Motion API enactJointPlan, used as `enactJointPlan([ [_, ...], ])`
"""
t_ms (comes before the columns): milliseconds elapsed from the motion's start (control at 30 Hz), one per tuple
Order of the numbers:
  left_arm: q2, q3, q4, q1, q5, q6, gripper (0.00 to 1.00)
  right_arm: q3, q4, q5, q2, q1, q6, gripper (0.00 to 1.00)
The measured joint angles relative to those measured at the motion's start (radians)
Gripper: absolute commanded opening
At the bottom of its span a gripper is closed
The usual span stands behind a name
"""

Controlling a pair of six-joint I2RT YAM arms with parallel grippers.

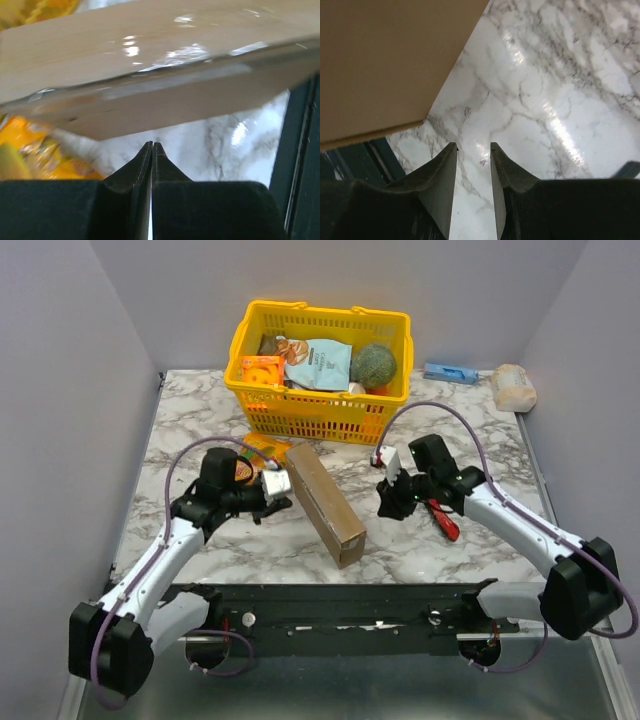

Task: Unpack the express box

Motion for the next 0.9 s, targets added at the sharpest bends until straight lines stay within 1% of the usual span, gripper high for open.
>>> enactJointPlan([
  [100, -0.041, -0.065, -0.055, -0.148, -0.012, 0.144, 0.10, 0.103, 0.057, 0.001, 0.097, 0.000, 0.027, 0.40],
  [133, -0.031, -0.084, -0.070, -0.203, -0.025, 0.188, 0.10, 0.156, 0.072, 0.001, 0.135, 0.000, 0.029, 0.38],
  [233, 0.020, -0.111, -0.077, -0.314, -0.070, 0.258, 0.10, 0.345, 0.133, 0.002, 0.271, 0.004, 0.023, 0.37],
  [333, 0.050, -0.144, -0.031, -0.414, -0.128, 0.296, 0.11, 0.471, 0.185, 0.013, 0.370, 0.021, -0.010, 0.37],
  [433, 0.056, -0.183, 0.035, -0.502, -0.174, 0.319, 0.11, 0.526, 0.206, 0.052, 0.446, 0.076, -0.049, 0.37],
  [533, 0.097, -0.207, 0.117, -0.593, -0.217, 0.322, 0.11, 0.554, 0.208, 0.069, 0.520, 0.121, -0.072, 0.37],
  [633, 0.144, -0.225, 0.220, -0.658, -0.256, 0.315, 0.12, 0.589, 0.201, 0.071, 0.594, 0.155, -0.090, 0.37],
  [767, 0.218, -0.224, 0.335, -0.724, -0.293, 0.313, 0.13, 0.686, 0.183, 0.052, 0.672, 0.162, -0.107, 0.37],
  [900, 0.343, -0.181, 0.398, -0.749, -0.325, 0.314, 0.13, 0.806, 0.167, 0.011, 0.721, 0.162, -0.113, 0.37],
])
